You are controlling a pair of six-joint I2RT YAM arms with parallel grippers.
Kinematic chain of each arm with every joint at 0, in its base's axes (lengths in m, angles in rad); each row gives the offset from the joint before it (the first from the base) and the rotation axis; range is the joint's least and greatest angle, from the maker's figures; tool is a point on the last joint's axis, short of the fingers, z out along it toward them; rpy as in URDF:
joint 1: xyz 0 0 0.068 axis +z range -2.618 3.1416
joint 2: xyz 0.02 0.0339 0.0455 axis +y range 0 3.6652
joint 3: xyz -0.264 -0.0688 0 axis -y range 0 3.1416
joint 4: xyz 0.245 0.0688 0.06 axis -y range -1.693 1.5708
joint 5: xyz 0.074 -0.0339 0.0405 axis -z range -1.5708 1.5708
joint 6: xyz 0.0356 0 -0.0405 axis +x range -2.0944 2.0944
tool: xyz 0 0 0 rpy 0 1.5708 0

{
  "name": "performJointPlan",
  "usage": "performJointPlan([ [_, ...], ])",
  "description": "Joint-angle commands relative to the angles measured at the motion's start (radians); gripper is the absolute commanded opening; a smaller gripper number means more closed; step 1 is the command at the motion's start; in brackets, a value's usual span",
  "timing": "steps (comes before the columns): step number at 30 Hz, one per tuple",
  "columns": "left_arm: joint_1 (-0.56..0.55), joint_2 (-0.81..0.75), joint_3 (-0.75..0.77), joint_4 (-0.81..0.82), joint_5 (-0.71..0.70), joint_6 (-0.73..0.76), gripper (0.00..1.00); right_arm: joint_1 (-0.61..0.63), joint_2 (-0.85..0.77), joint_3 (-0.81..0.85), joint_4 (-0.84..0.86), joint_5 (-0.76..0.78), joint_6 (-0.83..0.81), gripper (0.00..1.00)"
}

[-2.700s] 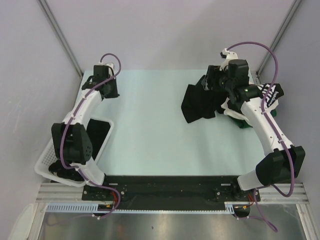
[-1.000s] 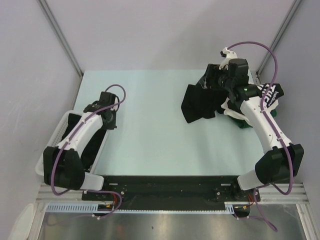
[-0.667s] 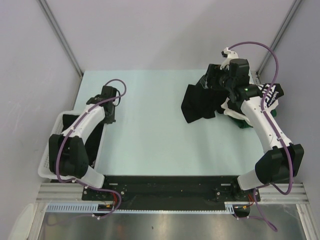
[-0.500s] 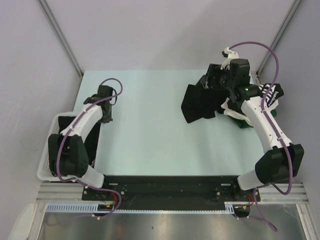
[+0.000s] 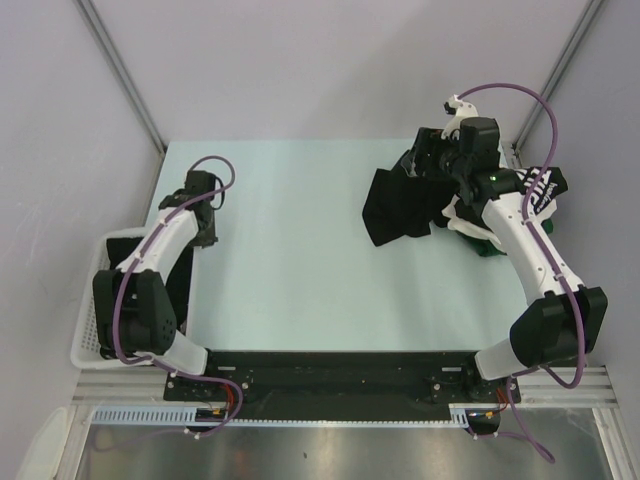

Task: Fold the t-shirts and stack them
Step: Move the tshirt to the center of the board

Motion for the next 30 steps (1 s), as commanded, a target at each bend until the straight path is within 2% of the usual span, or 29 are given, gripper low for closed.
performJointPlan([
  [1, 0.000, -0.085, 0.082, 0.002, 0.103, 0.001, 0.31, -0.001, 0.024, -0.010, 0.020, 0.008, -0.012, 0.77],
  [10, -0.028, -0.158, 0.222, -0.003, 0.285, -0.027, 0.41, 0.007, 0.089, -0.034, -0.014, 0.101, -0.025, 0.79],
  [16, -0.074, -0.195, 0.167, 0.052, 0.434, -0.090, 0.42, 0.028, 0.178, -0.036, -0.072, 0.057, 0.004, 0.77],
  [20, -0.121, -0.261, 0.115, 0.105, 0.456, -0.140, 0.42, 0.048, 0.219, -0.048, -0.089, 0.003, 0.090, 0.74],
  [24, -0.134, -0.303, 0.089, 0.148, 0.516, -0.165, 0.42, 0.085, 0.245, -0.068, -0.103, 0.015, 0.095, 0.74],
  [30, -0.141, -0.318, 0.113, 0.125, 0.569, -0.165, 0.42, 0.145, 0.296, -0.100, -0.084, -0.008, 0.099, 0.73],
])
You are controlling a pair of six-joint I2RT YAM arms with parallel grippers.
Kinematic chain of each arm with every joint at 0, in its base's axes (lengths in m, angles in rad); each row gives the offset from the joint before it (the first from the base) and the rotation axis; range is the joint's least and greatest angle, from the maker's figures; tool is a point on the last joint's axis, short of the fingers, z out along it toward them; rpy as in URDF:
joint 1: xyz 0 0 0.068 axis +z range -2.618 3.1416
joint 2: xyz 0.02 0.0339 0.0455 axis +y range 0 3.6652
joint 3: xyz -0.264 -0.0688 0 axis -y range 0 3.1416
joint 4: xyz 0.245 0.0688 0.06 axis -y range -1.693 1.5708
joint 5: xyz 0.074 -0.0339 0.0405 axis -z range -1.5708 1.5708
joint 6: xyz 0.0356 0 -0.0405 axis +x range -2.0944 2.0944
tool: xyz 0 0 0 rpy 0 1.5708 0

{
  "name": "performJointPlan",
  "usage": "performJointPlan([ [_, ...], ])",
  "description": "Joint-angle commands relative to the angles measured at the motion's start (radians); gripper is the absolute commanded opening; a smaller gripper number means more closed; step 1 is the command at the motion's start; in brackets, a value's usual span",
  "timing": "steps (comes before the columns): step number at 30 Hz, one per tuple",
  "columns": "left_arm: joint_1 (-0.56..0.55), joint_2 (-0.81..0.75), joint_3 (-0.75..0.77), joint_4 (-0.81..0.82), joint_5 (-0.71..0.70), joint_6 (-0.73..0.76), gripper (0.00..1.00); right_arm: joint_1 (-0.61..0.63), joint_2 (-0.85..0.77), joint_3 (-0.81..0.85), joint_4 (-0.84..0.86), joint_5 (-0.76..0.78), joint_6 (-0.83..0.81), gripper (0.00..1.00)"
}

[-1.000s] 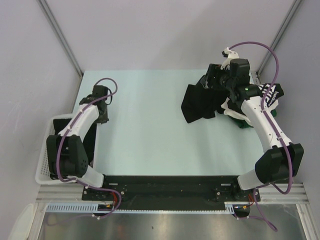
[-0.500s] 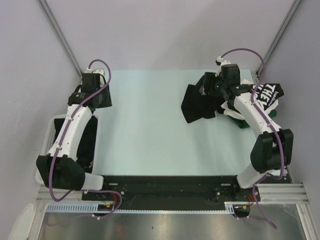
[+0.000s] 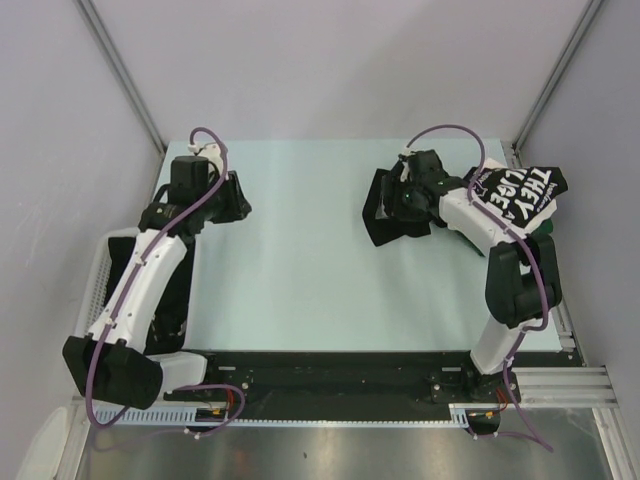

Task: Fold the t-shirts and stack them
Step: Move the tshirt to the center of the board

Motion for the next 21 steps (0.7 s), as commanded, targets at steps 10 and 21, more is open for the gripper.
performJointPlan([
  [10, -0.033, -0.115, 0.042, 0.016, 0.092, -0.051, 0.45, 0.076, 0.073, -0.060, 0.041, 0.021, 0.024, 0.70],
  [21, -0.035, -0.197, 0.070, -0.027, 0.136, -0.069, 0.46, 0.116, 0.148, -0.060, 0.088, 0.077, 0.000, 0.65],
])
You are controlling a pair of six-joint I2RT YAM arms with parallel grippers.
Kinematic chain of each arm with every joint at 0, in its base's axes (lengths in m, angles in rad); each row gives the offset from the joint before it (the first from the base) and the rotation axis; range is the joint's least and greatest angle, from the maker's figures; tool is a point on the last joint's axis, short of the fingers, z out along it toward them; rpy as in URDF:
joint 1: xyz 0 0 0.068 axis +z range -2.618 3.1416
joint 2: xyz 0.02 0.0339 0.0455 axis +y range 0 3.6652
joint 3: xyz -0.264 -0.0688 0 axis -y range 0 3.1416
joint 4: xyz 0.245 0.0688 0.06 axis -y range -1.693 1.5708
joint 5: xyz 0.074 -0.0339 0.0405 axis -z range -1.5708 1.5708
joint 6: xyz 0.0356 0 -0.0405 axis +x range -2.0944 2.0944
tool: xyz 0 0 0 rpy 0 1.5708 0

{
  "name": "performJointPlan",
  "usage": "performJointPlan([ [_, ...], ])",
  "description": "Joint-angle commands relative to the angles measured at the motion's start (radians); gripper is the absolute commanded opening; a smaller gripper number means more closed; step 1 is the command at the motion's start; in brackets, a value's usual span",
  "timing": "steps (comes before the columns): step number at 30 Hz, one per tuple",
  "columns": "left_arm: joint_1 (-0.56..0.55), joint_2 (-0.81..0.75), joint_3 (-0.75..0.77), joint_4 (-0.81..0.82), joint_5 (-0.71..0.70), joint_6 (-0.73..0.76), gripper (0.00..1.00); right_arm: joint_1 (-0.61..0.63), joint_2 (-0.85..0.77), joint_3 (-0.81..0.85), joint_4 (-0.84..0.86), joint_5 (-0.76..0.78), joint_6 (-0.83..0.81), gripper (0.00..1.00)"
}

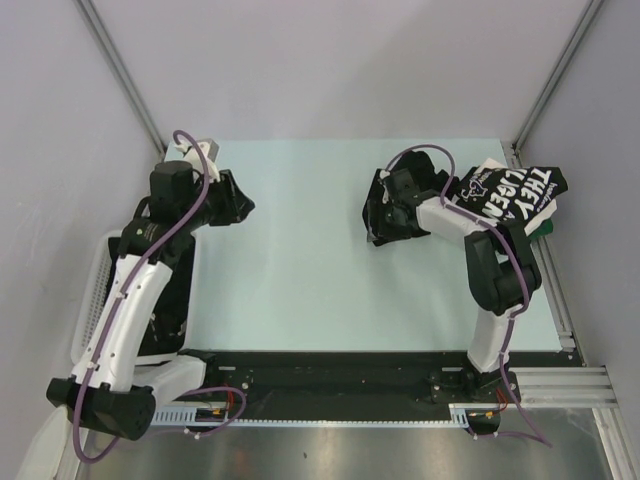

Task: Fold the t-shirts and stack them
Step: Move the tshirt to the center of the board

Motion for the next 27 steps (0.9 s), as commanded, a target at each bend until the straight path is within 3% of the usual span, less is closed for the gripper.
performJointPlan([
  [1, -0.006, -0.044, 0.052, -0.011, 0.046, -0.033, 0.47, 0.021, 0.025, 0.001, 0.058, 0.038, -0.017, 0.64],
  [12, -0.007, -0.104, 0.040, -0.047, 0.061, -0.032, 0.48, 0.033, 0.051, 0.001, 0.095, 0.090, -0.047, 0.59],
  [27, -0.007, -0.100, 0.054, -0.062, 0.078, -0.019, 0.49, 0.076, 0.123, 0.001, 0.102, 0.225, -0.113, 0.45],
])
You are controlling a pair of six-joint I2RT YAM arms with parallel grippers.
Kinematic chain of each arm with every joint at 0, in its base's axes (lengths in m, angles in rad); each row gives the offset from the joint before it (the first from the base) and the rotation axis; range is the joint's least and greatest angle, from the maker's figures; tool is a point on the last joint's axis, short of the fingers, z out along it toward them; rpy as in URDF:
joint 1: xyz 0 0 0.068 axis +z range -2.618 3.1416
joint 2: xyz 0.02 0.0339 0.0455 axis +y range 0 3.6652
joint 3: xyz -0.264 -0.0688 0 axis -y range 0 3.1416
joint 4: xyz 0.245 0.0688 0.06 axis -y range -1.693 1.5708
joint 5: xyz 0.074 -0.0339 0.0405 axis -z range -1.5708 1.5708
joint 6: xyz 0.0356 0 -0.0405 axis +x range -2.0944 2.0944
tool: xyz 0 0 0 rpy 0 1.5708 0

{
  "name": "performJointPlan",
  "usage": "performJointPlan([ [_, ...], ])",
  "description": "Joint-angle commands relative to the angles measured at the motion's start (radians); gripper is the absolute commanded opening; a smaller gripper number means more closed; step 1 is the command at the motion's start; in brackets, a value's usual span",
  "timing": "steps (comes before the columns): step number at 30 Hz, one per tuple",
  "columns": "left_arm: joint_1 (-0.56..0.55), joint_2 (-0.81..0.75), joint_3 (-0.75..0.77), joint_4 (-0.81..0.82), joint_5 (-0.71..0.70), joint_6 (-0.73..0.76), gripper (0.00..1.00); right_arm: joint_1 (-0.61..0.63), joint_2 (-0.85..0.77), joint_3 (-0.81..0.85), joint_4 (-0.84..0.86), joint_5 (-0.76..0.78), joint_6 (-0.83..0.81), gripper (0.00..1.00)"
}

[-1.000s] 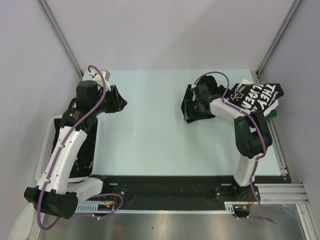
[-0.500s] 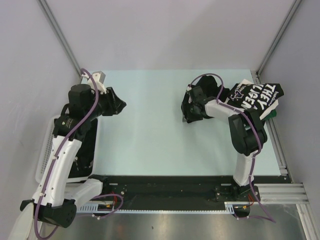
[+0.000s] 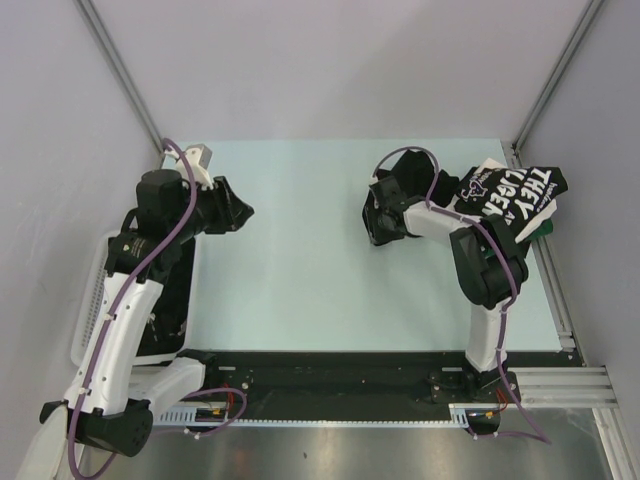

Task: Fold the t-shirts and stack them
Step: Move the tshirt to the center of the board

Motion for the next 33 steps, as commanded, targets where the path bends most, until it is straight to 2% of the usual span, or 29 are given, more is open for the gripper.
performJointPlan([
  [1, -0.005, -0.011, 0.044, -0.011, 0.021, 0.000, 0.49, 0.020, 0.045, 0.000, 0.026, 0.044, -0.025, 0.43],
  [5, -0.005, -0.013, 0.039, -0.019, 0.024, 0.003, 0.49, 0.025, 0.059, 0.000, 0.038, 0.018, -0.026, 0.31],
  [8, -0.005, -0.013, 0.035, -0.025, 0.021, 0.008, 0.49, 0.029, 0.051, 0.010, 0.045, -0.020, -0.020, 0.15],
  [10, -0.005, -0.010, 0.030, -0.031, 0.020, 0.012, 0.49, 0.046, 0.048, 0.026, 0.039, -0.048, -0.014, 0.07],
  [11, -0.005, -0.006, 0.030, -0.033, 0.015, 0.015, 0.50, 0.059, 0.048, 0.047, 0.034, -0.056, -0.010, 0.00],
  [17, -0.005, 0.013, 0.039, -0.016, 0.001, 0.012, 0.50, 0.169, 0.083, 0.213, -0.030, -0.223, 0.033, 0.00],
  [22, -0.005, 0.026, 0.056, -0.001, 0.000, 0.005, 0.51, 0.273, 0.177, 0.503, -0.112, -0.362, 0.073, 0.00],
  [25, -0.005, 0.021, 0.059, -0.002, 0.000, 0.002, 0.51, 0.301, 0.237, 0.661, -0.155, -0.411, 0.095, 0.00],
  [33, -0.005, -0.013, 0.030, -0.014, -0.034, 0.008, 0.53, 0.303, 0.292, 0.955, -0.231, -0.488, 0.144, 0.00],
])
